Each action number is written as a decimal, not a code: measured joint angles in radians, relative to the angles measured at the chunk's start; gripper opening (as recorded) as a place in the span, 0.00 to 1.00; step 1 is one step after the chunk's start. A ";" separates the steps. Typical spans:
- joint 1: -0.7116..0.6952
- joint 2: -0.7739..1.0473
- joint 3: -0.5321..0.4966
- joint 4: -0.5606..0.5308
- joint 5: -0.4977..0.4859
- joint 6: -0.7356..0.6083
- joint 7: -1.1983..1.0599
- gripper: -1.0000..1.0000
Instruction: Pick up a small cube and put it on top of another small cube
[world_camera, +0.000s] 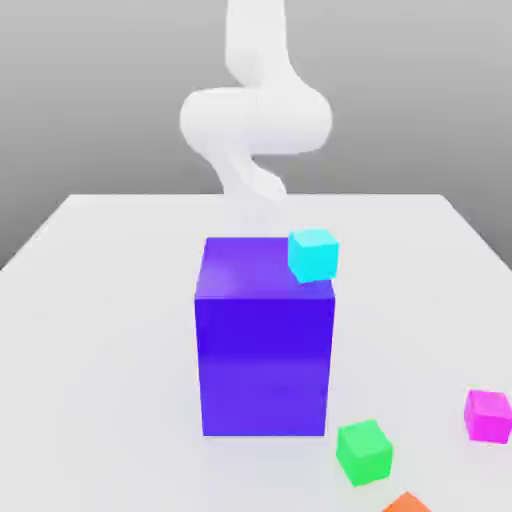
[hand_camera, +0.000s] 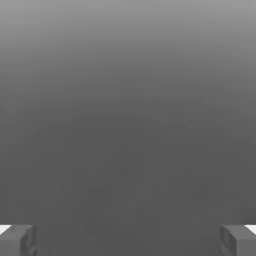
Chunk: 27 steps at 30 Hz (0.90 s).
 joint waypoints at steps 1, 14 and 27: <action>-0.001 0.039 0.023 -0.006 0.003 0.015 0.029 0.50; 0.010 0.505 0.317 -0.073 -0.071 0.198 0.455 0.50; 0.237 0.998 0.369 -0.129 -0.303 0.370 0.979 0.50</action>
